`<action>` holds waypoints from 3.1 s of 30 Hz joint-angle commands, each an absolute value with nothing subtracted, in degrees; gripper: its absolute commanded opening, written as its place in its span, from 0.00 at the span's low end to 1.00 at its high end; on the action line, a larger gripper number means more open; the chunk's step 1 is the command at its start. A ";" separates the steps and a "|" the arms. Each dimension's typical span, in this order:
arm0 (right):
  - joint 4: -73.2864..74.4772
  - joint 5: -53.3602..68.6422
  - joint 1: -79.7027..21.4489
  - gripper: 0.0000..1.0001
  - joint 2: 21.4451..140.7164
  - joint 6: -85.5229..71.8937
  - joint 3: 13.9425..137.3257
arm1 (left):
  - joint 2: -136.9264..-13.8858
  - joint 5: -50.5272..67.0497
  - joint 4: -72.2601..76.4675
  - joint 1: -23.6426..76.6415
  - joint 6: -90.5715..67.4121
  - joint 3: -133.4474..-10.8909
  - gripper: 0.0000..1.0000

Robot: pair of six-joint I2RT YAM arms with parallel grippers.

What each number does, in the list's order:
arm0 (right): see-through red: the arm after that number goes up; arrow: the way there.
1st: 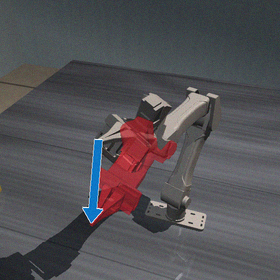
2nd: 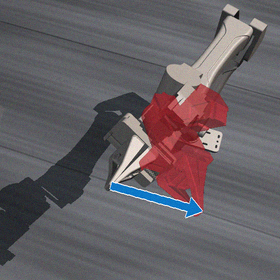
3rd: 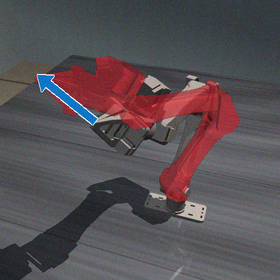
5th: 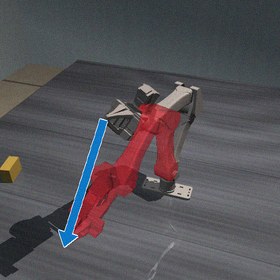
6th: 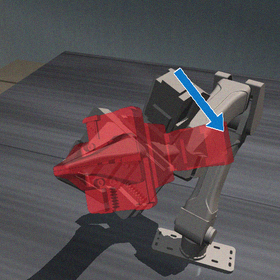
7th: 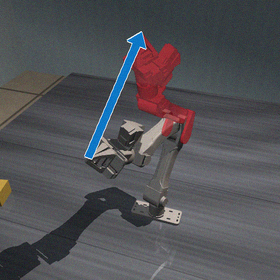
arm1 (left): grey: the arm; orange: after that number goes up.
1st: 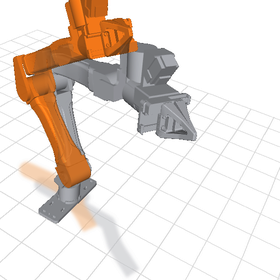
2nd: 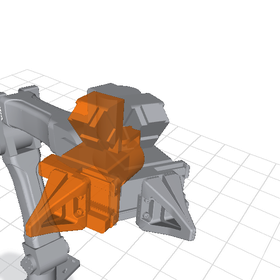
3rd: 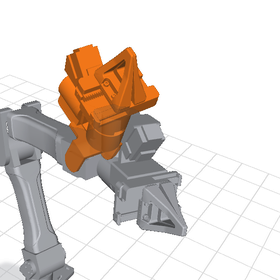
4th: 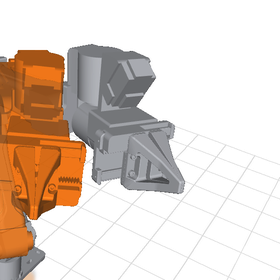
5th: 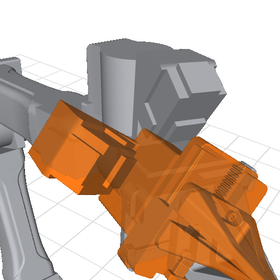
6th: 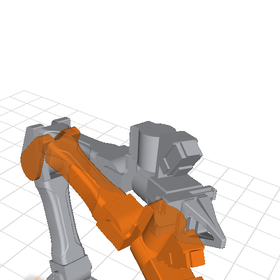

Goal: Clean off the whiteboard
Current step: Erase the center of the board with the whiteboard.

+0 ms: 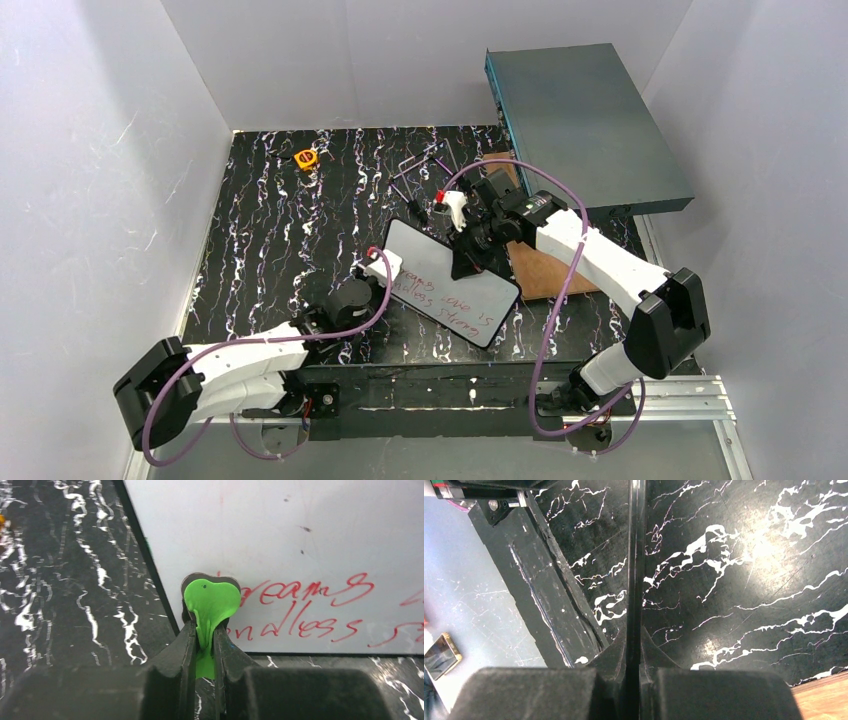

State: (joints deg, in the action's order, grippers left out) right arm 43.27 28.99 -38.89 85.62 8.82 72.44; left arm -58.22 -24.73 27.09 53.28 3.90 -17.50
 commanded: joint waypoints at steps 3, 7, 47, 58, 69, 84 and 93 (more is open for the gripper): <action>40.16 33.84 -40.94 0.01 84.82 9.88 75.61 | -55.42 -33.27 30.09 53.01 5.57 -22.04 0.00; 39.90 33.32 -41.28 0.01 84.28 10.10 75.14 | -54.65 -29.43 29.39 53.02 4.55 -22.95 0.00; 41.61 28.44 -45.53 0.01 88.21 10.82 79.70 | -50.14 -28.44 14.80 53.27 -10.00 -12.62 0.00; 41.64 28.82 -45.53 0.01 87.67 10.84 79.62 | -50.98 -27.30 13.47 53.26 -11.17 -15.62 0.00; 41.64 29.80 -45.53 0.01 87.37 10.99 78.93 | -52.34 -27.70 16.28 51.78 -0.96 -25.83 0.00; 41.82 28.48 -45.31 0.01 86.92 11.56 79.14 | -54.14 -24.98 12.68 49.39 -11.67 -20.40 0.00; 42.00 28.50 -45.09 0.01 86.75 11.71 79.27 | -58.26 -25.82 14.48 49.40 -18.75 -16.00 0.00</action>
